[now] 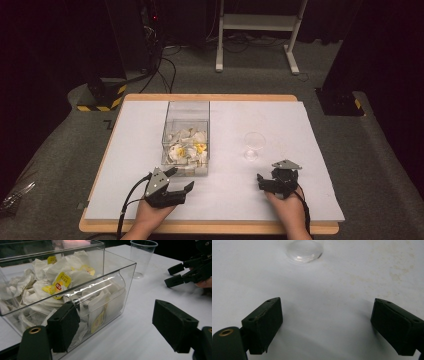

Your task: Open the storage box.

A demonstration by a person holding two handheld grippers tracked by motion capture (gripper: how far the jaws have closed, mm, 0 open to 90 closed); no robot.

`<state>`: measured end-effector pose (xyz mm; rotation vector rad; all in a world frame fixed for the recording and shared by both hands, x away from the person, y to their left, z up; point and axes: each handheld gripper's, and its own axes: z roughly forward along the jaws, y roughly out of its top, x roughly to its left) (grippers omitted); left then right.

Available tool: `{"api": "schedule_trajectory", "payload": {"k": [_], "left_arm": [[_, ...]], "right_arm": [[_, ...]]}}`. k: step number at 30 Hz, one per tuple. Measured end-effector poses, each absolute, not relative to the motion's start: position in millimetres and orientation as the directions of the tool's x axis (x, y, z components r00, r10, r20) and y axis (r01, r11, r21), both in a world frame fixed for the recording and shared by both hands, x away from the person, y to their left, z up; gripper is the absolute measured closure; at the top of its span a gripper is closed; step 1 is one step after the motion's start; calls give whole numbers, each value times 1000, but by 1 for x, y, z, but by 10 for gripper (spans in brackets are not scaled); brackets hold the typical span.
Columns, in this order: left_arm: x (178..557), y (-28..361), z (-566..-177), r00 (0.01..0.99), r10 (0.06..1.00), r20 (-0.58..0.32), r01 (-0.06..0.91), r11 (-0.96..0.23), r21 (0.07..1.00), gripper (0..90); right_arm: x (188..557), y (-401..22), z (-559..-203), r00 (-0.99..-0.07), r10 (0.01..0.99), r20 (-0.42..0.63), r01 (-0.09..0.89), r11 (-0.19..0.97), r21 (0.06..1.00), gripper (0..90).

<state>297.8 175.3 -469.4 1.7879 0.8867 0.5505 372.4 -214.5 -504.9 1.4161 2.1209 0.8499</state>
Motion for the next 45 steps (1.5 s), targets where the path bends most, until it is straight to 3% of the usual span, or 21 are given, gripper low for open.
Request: {"api": "schedule_trajectory", "payload": {"k": [14, 24, 33, 37, 45], "left_arm": [[288, 198, -454, 579, 815, -6, 280, -193, 940, 289], [305, 215, -437, 506, 863, 9, 265, -165, 950, 368], [332, 222, -439, 457, 890, -2, 293, -148, 944, 448], [342, 222, -444, 440, 898, -13, 311, -139, 940, 540], [346, 219, -457, 420, 907, -20, 326, -130, 936, 618]], "right_arm": [[373, -215, -505, -373, 928, -29, 650, 284, 705, 105], [373, -215, -505, -373, 928, -28, 651, 283, 705, 105], [373, -215, -505, -373, 927, -28, 651, 283, 704, 105], [373, -215, -505, -373, 928, -28, 651, 283, 705, 105], [373, -215, -505, -373, 928, -28, 651, 283, 704, 105]]}}
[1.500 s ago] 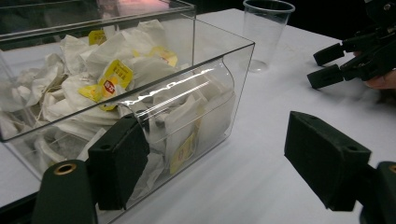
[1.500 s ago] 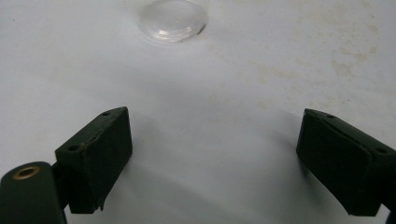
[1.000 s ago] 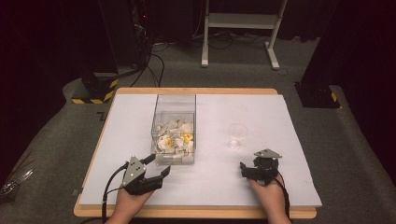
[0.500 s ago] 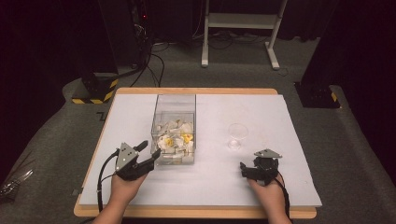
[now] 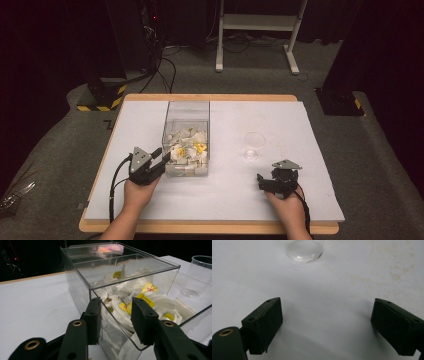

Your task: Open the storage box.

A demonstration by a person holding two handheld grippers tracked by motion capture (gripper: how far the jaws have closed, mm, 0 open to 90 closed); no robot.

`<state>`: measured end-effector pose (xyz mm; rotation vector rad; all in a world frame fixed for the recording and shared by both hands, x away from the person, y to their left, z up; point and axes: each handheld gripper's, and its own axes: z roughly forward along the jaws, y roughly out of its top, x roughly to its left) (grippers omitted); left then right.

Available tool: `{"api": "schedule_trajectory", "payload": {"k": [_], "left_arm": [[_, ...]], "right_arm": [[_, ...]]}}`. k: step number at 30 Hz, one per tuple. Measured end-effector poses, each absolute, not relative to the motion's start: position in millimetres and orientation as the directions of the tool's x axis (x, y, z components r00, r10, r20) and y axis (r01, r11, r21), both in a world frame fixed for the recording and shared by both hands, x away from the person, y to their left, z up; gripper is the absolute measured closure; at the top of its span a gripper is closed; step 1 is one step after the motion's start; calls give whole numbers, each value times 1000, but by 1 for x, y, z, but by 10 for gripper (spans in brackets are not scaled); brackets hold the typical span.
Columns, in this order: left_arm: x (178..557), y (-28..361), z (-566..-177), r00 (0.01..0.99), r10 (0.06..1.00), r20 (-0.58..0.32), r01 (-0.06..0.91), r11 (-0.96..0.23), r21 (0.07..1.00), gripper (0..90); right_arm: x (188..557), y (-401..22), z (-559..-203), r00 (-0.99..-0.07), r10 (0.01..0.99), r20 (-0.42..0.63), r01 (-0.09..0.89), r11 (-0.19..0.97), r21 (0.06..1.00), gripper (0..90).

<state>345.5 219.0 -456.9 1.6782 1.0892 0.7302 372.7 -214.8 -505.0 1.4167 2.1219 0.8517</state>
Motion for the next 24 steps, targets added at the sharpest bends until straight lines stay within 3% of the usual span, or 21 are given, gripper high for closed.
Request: {"api": "schedule_trajectory", "payload": {"k": [24], "left_arm": [[341, 221, -461, 399, 917, -19, 326, -123, 937, 726]], "right_arm": [[373, -215, -505, -373, 928, -28, 651, 283, 705, 105]]}}
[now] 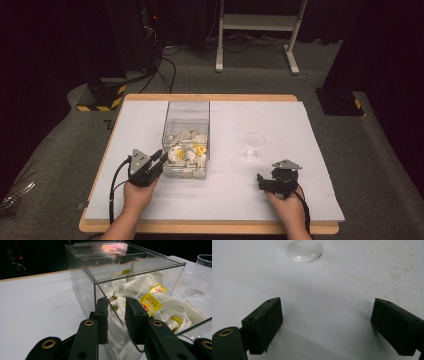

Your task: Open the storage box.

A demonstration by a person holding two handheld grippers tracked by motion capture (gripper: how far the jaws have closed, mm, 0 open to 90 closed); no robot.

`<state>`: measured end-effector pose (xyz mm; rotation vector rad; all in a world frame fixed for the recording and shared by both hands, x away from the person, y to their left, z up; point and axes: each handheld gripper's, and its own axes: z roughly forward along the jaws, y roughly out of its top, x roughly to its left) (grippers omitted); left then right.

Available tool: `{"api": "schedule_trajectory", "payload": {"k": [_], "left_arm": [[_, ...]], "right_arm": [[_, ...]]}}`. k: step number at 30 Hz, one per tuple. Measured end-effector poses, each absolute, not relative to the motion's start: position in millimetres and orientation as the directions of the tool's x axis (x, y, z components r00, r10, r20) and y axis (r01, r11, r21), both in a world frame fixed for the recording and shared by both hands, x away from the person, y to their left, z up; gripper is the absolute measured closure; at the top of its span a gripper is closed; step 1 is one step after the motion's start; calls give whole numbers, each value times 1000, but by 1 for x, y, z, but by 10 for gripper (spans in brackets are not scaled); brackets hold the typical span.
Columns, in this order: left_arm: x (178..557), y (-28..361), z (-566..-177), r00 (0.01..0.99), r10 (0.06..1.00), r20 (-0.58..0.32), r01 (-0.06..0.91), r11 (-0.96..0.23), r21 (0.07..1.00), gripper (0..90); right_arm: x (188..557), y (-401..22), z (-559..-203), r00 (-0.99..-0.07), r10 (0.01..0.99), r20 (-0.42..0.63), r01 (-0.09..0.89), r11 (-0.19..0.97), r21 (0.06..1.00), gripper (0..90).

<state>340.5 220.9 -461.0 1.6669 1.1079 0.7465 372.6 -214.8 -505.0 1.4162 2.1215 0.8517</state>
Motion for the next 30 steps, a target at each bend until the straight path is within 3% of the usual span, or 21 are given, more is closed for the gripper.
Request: {"api": "schedule_trajectory", "payload": {"k": [30], "left_arm": [[314, 220, -457, 403, 915, -4, 312, -133, 941, 755]], "right_arm": [[373, -215, -505, -373, 928, -28, 651, 283, 705, 105]]}}
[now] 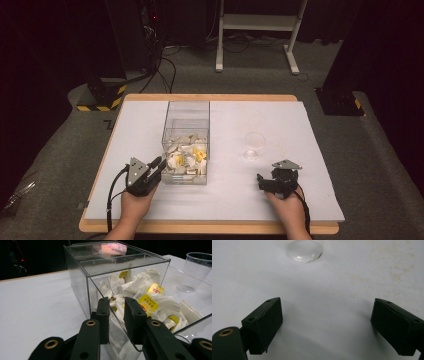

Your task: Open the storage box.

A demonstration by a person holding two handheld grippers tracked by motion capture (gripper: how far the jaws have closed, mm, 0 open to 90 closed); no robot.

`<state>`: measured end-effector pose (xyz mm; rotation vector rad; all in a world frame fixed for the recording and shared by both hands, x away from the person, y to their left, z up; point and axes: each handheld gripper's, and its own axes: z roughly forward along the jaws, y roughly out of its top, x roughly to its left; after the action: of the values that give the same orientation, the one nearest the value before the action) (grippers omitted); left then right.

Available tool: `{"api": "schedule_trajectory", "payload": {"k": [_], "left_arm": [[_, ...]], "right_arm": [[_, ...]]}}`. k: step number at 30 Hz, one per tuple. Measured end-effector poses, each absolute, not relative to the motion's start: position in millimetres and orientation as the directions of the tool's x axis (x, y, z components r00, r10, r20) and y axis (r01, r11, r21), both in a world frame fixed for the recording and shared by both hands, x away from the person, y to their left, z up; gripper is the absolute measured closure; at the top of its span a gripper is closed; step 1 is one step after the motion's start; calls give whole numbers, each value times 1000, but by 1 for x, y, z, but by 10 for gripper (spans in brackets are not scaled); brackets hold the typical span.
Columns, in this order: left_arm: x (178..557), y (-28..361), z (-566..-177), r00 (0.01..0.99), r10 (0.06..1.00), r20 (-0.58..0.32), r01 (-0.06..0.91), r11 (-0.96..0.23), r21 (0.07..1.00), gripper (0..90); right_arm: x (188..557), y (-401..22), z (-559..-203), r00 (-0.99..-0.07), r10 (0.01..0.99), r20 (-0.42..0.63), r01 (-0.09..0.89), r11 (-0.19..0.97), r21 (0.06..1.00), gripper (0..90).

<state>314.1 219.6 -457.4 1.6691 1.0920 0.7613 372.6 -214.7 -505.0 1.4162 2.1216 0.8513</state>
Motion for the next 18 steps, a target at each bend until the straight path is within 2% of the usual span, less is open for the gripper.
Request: {"api": "schedule_trajectory", "payload": {"k": [5, 10, 18], "left_arm": [[313, 218, -458, 401, 916, 12, 310, -148, 939, 749], [320, 215, -462, 395, 919, 14, 332, -157, 930, 687], [313, 216, -464, 396, 918, 2, 330, -145, 933, 707]], "right_arm": [[373, -215, -505, -373, 928, -29, 651, 283, 705, 105], [373, -215, -505, -373, 928, -29, 651, 283, 705, 105], [372, -215, -505, -371, 928, -27, 652, 281, 704, 105]]}}
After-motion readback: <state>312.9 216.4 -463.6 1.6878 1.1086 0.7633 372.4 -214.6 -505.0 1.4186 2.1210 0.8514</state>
